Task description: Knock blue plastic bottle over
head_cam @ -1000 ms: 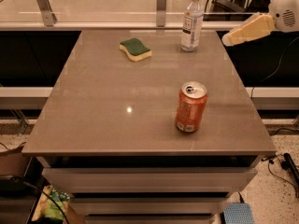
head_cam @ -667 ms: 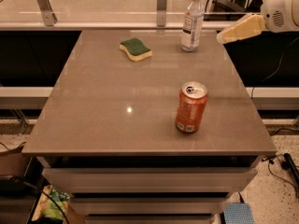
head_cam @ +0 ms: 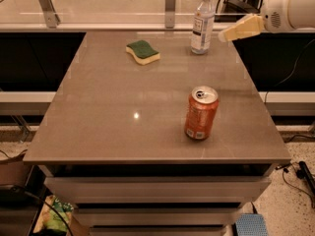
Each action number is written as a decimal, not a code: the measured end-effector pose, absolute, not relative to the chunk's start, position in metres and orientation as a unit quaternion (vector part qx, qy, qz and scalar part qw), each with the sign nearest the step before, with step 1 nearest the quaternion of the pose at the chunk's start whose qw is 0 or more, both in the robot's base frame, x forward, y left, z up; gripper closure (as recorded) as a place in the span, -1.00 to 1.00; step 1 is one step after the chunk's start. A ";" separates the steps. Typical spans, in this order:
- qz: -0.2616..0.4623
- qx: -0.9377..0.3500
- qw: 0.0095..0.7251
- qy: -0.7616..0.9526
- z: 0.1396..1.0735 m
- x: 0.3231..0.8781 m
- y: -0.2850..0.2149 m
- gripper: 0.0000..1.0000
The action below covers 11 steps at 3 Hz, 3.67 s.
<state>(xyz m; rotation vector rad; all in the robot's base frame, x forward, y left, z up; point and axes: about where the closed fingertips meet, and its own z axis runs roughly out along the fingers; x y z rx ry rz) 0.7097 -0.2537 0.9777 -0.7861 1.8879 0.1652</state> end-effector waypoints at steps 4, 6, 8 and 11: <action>0.163 -0.303 0.574 0.743 0.955 0.777 -0.224 -1.00; 0.197 -0.296 0.561 0.748 0.931 0.812 -0.199 -1.00; 0.211 -0.301 0.555 0.746 0.924 0.828 -0.179 -1.00; 0.245 -0.260 0.576 0.735 0.901 0.837 -0.169 -1.00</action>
Offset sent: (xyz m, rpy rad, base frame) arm 0.0585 0.0147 -0.0117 0.1682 -0.0665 0.0463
